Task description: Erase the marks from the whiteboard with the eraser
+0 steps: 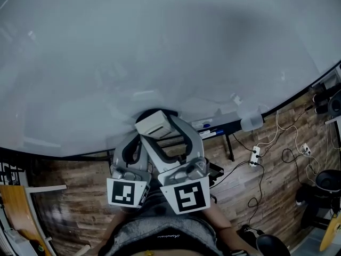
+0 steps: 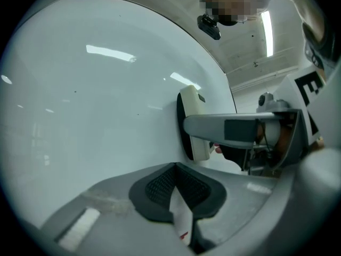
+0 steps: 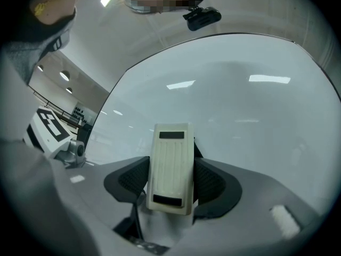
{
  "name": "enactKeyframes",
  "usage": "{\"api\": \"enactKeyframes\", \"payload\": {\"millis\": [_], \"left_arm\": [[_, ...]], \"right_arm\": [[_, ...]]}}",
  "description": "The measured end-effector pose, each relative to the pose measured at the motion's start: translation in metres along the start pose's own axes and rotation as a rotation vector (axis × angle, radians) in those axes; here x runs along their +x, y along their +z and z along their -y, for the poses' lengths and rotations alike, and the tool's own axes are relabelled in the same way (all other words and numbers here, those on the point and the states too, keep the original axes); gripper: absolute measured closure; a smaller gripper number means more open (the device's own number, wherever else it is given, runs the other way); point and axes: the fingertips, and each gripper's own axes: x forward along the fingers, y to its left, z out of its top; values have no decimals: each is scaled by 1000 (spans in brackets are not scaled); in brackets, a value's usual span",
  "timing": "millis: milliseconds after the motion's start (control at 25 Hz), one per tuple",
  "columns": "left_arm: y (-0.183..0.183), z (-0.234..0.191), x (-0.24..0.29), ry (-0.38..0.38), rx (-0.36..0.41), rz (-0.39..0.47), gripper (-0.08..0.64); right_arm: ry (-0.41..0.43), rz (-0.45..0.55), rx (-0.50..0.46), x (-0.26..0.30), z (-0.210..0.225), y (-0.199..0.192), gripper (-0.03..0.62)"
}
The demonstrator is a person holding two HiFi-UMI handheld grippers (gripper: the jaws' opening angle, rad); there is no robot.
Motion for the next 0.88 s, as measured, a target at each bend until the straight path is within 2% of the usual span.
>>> {"api": "enactKeyframes", "payload": {"millis": [280,520,880], "left_arm": [[2,35,25,23,-12,15,557],[13,86,50,63,-5,1,557],[8,98,53,101,-24,1,555]], "right_arm": [[6,-7,9,-19,44,-12,330],[25,-7,9,-51,98,-15,330],[45,-31,-30,-57,109,-27,330]]}}
